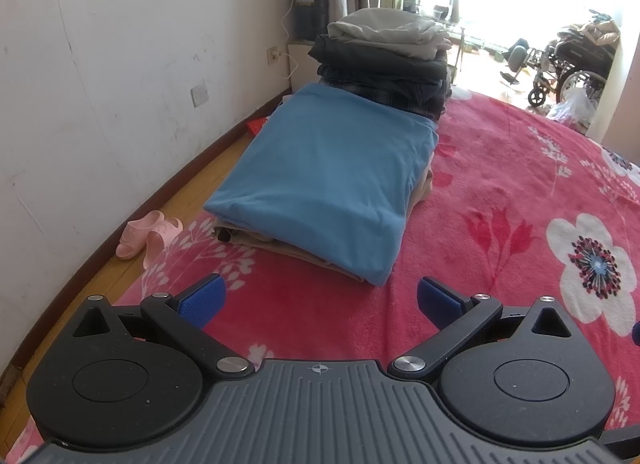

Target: Fold clothes

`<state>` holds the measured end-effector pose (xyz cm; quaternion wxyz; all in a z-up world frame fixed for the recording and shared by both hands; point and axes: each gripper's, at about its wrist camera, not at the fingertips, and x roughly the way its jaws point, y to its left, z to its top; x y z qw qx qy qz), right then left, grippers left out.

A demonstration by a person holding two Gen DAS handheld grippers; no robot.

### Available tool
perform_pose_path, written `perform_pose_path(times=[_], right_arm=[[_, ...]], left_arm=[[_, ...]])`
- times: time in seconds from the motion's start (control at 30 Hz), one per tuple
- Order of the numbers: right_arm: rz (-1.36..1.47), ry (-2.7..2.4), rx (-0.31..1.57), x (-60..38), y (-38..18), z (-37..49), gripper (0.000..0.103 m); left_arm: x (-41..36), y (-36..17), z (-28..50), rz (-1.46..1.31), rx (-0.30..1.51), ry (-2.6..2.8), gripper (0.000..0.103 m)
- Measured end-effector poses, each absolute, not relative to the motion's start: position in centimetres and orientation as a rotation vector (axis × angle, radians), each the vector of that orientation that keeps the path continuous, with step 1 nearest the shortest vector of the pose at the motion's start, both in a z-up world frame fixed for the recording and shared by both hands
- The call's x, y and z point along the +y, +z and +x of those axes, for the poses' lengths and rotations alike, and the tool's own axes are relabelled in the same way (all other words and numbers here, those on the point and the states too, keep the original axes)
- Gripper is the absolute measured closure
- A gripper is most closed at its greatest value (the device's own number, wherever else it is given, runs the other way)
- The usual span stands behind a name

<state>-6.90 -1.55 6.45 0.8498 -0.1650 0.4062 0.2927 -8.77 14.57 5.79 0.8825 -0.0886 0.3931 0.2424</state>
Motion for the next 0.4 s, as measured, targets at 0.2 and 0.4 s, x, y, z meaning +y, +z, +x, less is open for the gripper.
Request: perform_pose_path(times=[0.2,0.4], right_arm=[[-0.35,0.619,0.859,-1.56,6.39,-6.89,0.0],[-0.351,0.618,0.861,-1.45,6.36,-6.91,0.0]], left_arm=[[14.67,5.82,-8.72,-0.187,0.82,0.504,0.0],[14.66,5.75,-8.78,-0.188,0.821,0.505,0.0]])
